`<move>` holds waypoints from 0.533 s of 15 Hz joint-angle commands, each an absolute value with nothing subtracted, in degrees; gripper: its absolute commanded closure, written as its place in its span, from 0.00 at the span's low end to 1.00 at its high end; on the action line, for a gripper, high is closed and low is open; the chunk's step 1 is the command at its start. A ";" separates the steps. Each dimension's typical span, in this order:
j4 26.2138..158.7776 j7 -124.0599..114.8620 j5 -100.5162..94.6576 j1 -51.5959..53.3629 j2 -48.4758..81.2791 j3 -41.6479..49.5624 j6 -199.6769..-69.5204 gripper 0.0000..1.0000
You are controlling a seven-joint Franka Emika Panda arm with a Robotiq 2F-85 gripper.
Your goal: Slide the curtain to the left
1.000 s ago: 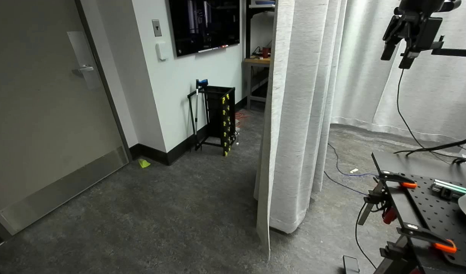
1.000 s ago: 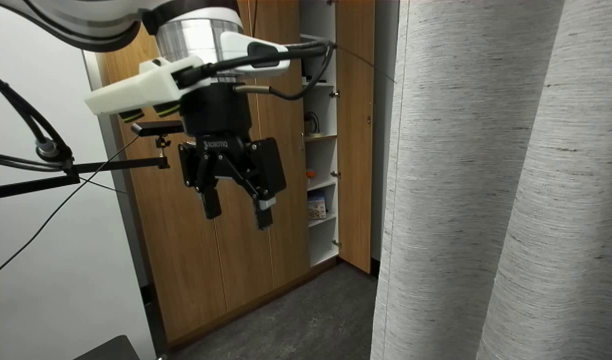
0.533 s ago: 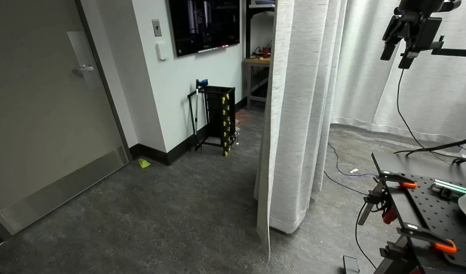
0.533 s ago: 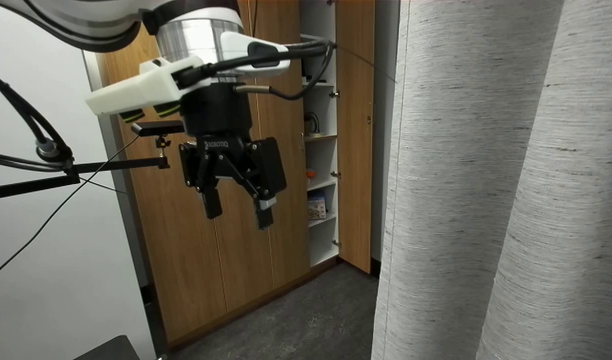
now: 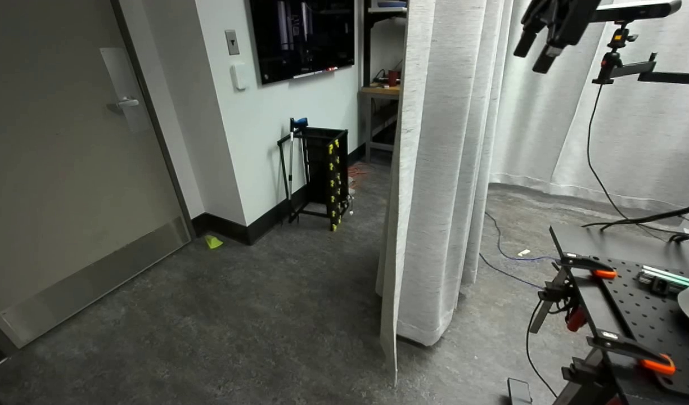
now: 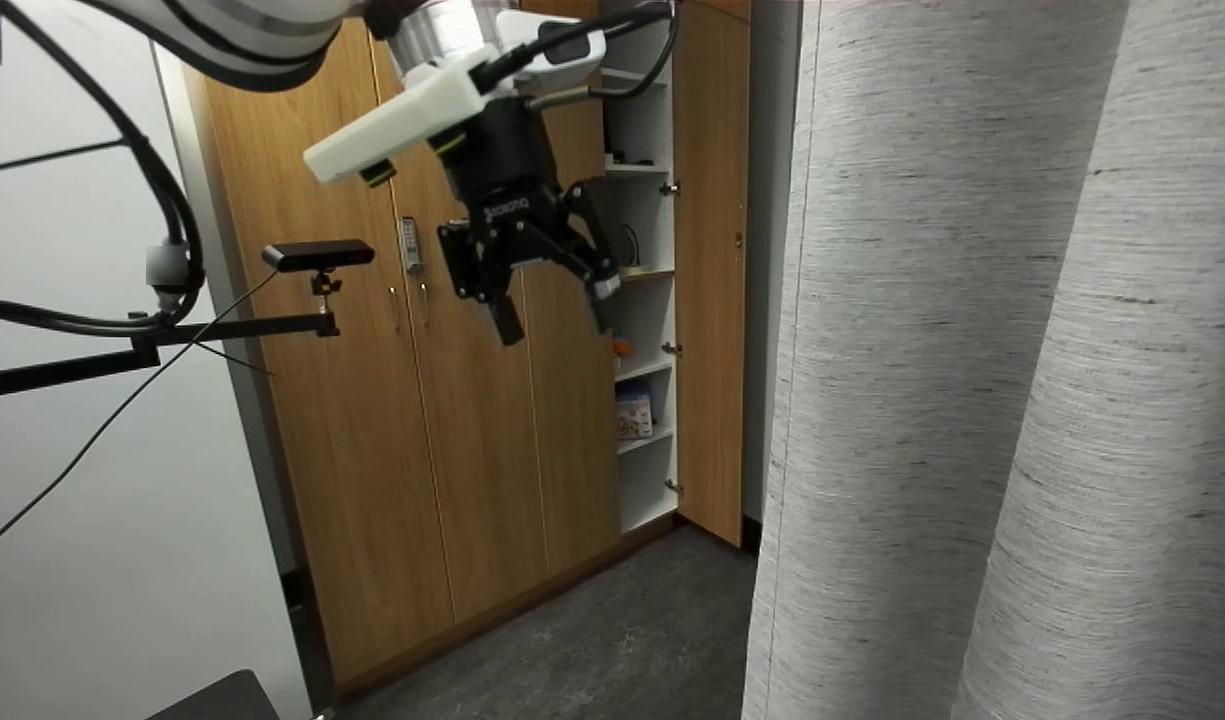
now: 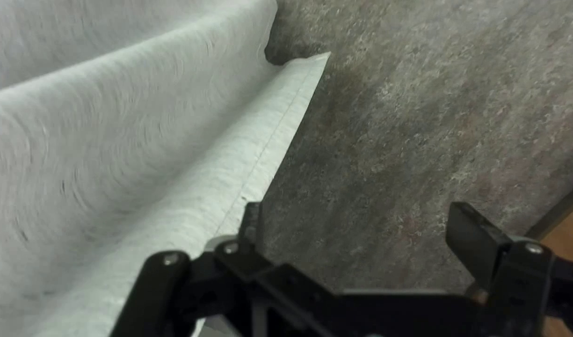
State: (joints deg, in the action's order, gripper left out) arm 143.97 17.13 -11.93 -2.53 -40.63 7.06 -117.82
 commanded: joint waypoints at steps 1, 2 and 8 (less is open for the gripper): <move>131.00 14.18 -11.73 -0.61 -27.14 3.62 -118.03 0.00; 127.75 13.49 -11.90 -0.58 -23.97 2.65 -117.71 0.00; 109.27 -2.13 -13.45 -2.17 -6.53 -1.85 -117.34 0.00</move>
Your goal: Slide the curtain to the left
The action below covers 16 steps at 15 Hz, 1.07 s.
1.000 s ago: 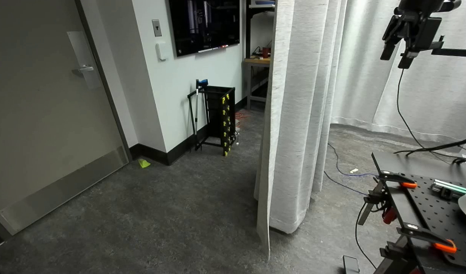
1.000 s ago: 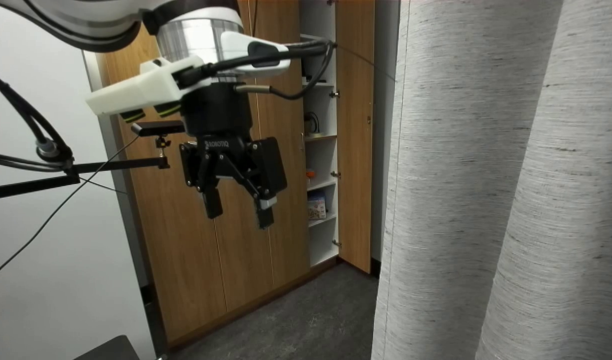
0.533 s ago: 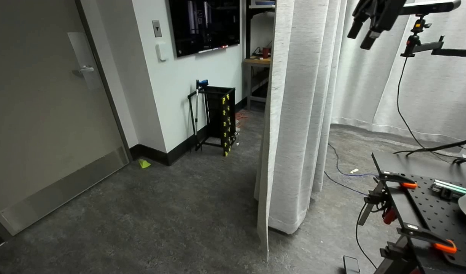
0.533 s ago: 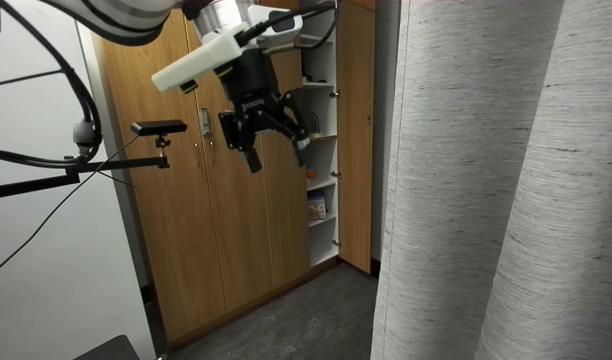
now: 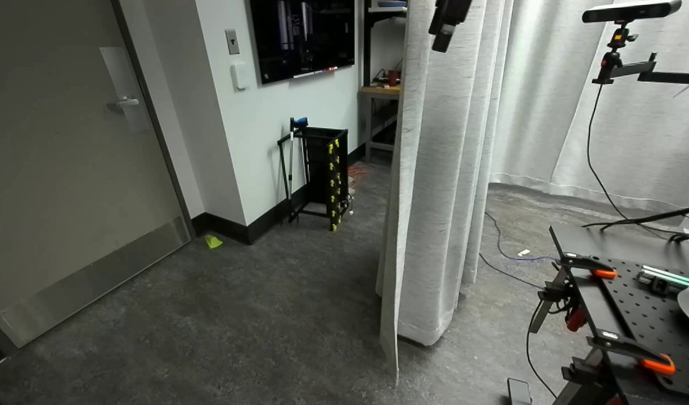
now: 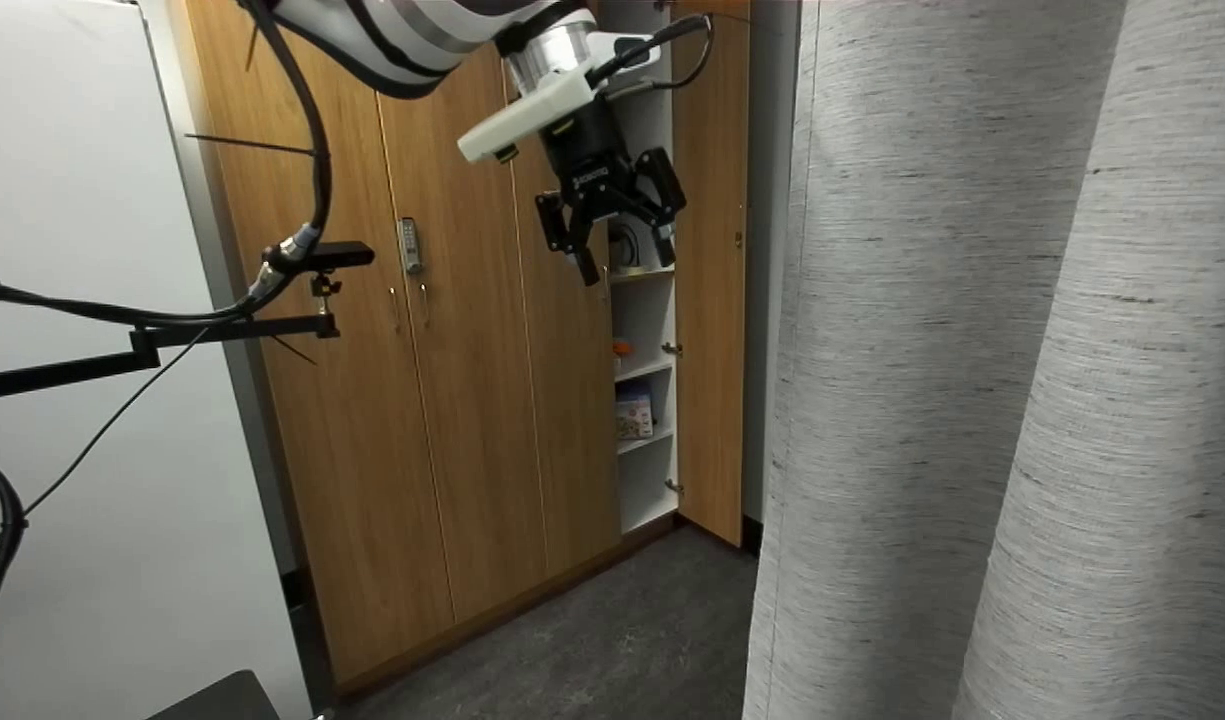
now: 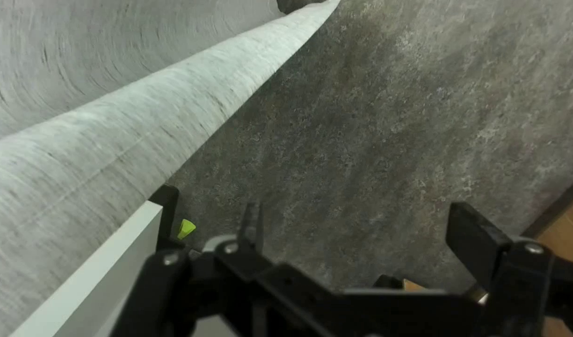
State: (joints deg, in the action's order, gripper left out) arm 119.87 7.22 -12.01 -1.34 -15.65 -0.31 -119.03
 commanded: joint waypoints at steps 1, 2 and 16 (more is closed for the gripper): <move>106.58 -5.45 -13.46 -2.01 -4.38 -2.05 -117.03 0.00; 104.26 -8.96 -14.29 -1.94 -2.16 -2.09 -117.15 0.00; 98.55 -20.99 -18.85 0.10 3.72 -0.54 -116.67 0.00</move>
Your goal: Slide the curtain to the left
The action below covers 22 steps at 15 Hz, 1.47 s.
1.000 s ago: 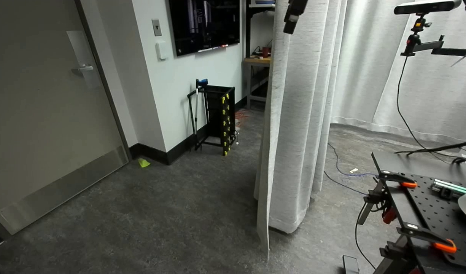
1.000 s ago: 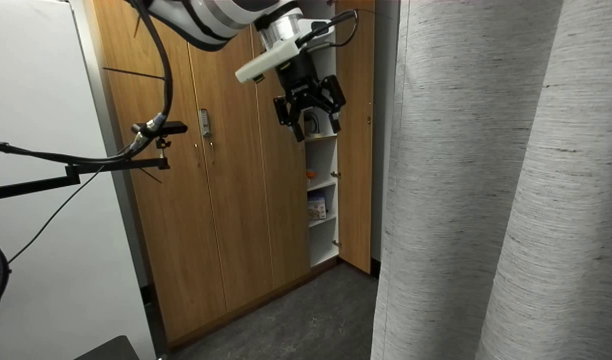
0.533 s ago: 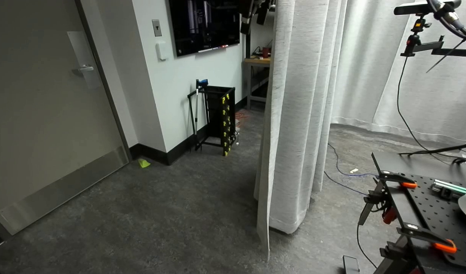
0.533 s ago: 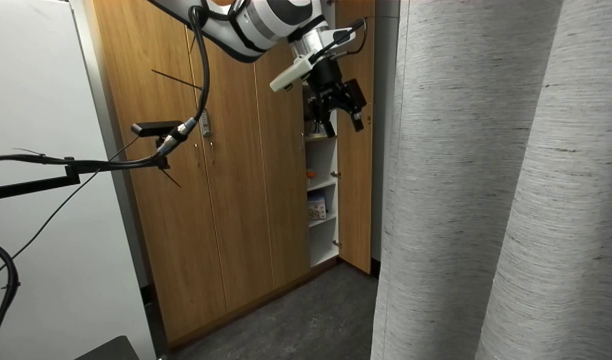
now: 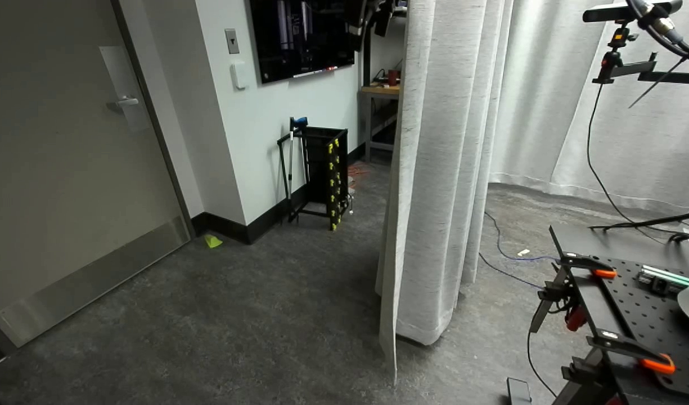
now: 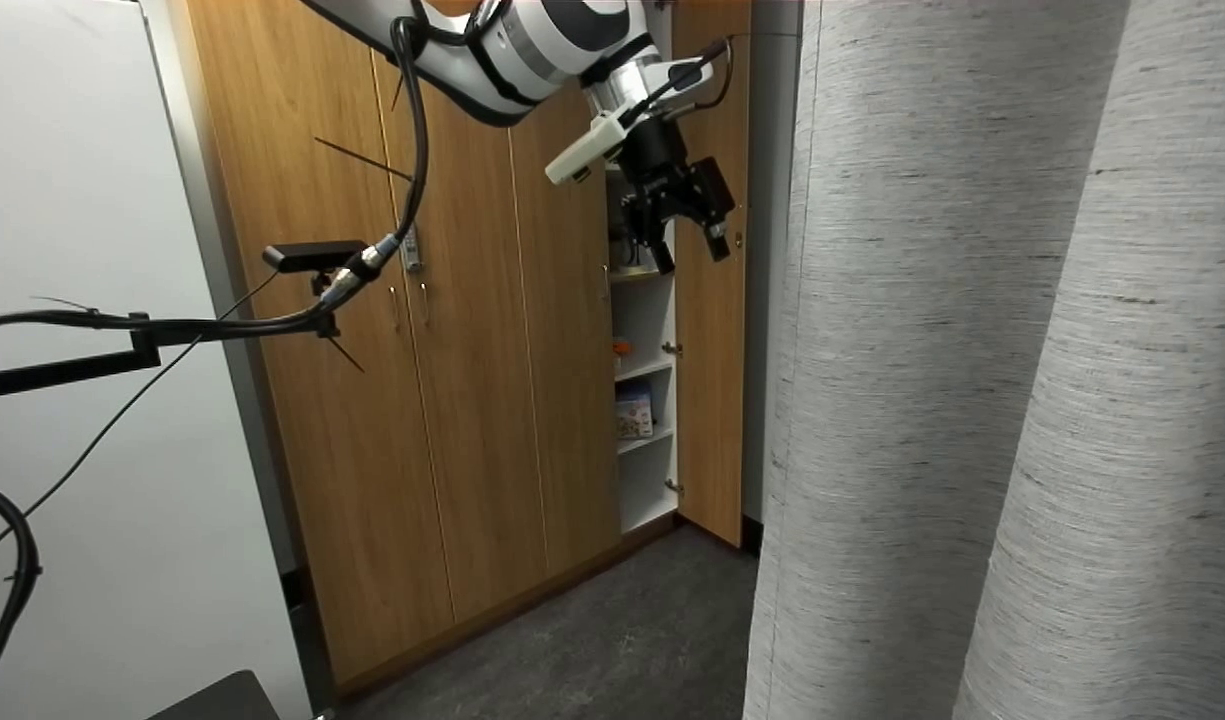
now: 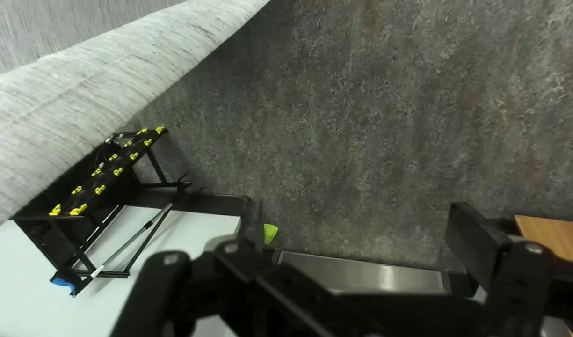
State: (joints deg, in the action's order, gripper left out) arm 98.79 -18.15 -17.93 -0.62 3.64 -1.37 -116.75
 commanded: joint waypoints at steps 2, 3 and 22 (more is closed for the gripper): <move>99.20 -25.19 -19.06 -0.11 3.13 0.00 -116.92 0.00; 99.76 -27.48 -18.57 -0.26 2.57 0.32 -117.32 0.00; 106.38 -68.31 -30.73 -2.03 -6.91 -0.03 -114.04 0.00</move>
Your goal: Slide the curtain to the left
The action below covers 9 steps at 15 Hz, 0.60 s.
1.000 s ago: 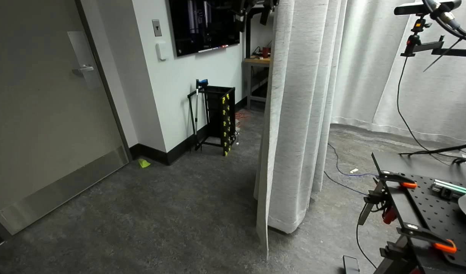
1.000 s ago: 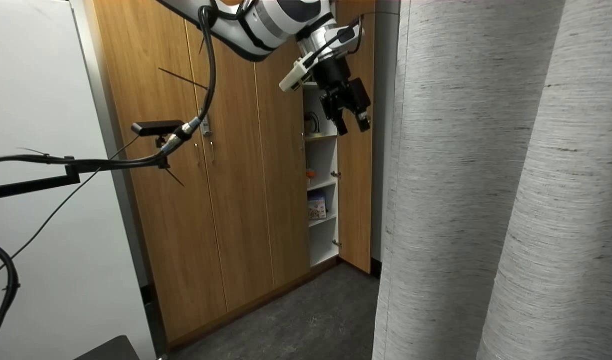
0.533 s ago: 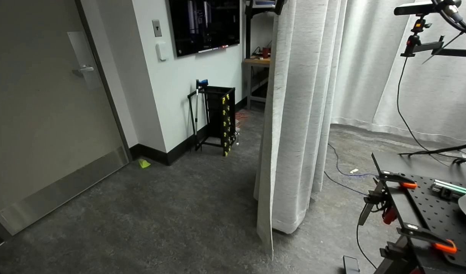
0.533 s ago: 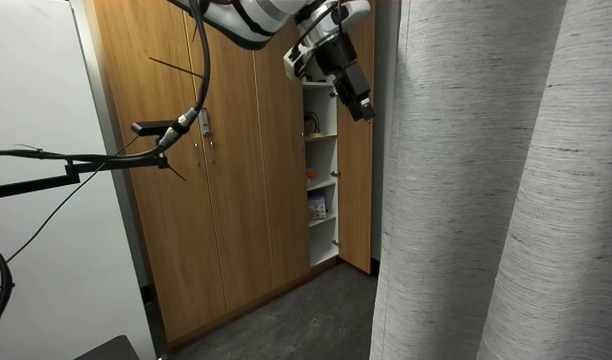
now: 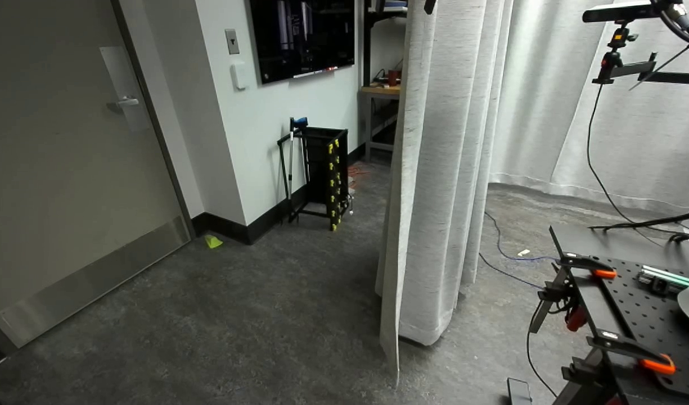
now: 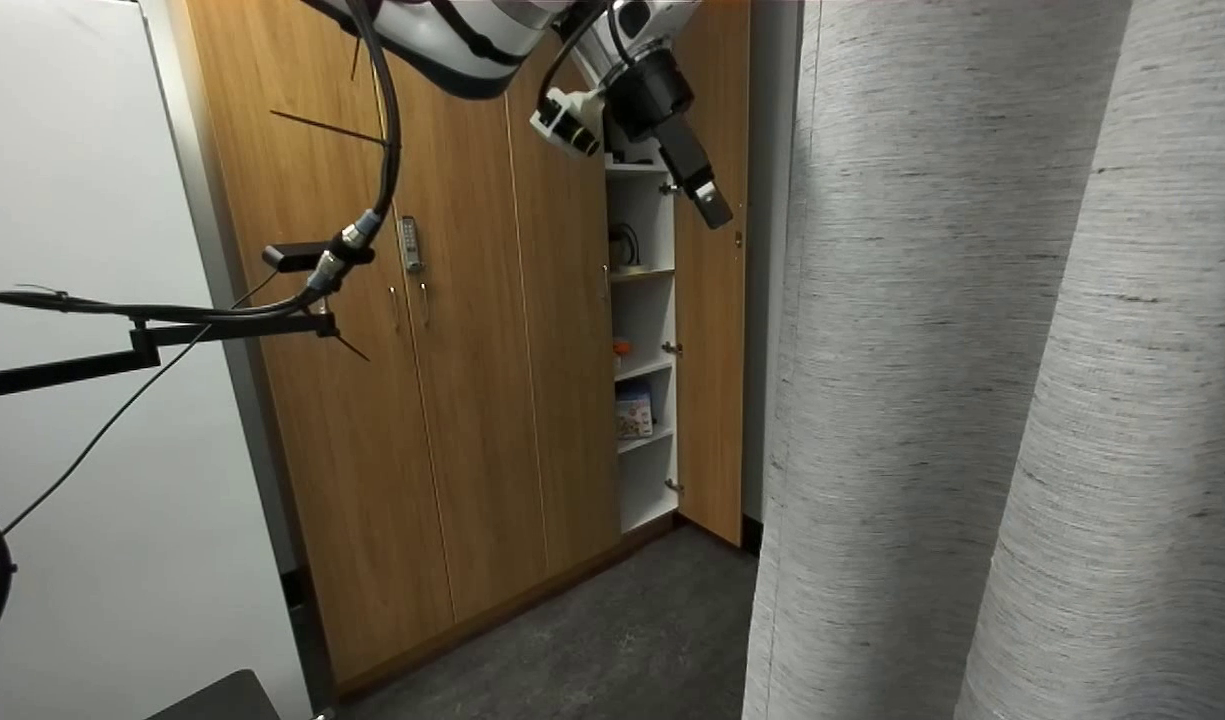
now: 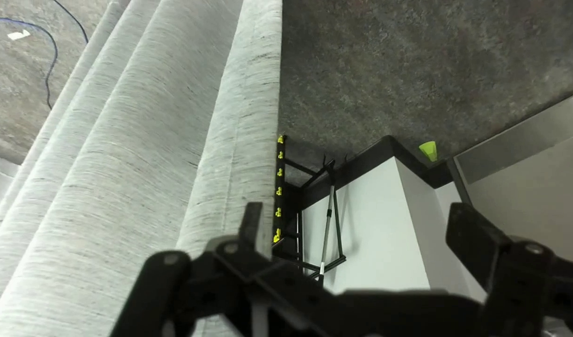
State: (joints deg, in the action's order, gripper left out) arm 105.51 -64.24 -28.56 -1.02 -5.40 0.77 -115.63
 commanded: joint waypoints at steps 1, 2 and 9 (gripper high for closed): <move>106.56 -69.39 -31.01 -2.11 -7.14 0.01 -113.73 0.00; 106.89 -70.53 -31.11 -2.30 -7.49 0.13 -113.53 0.00; 108.63 -76.65 -32.54 -5.69 -9.63 1.64 -114.39 0.00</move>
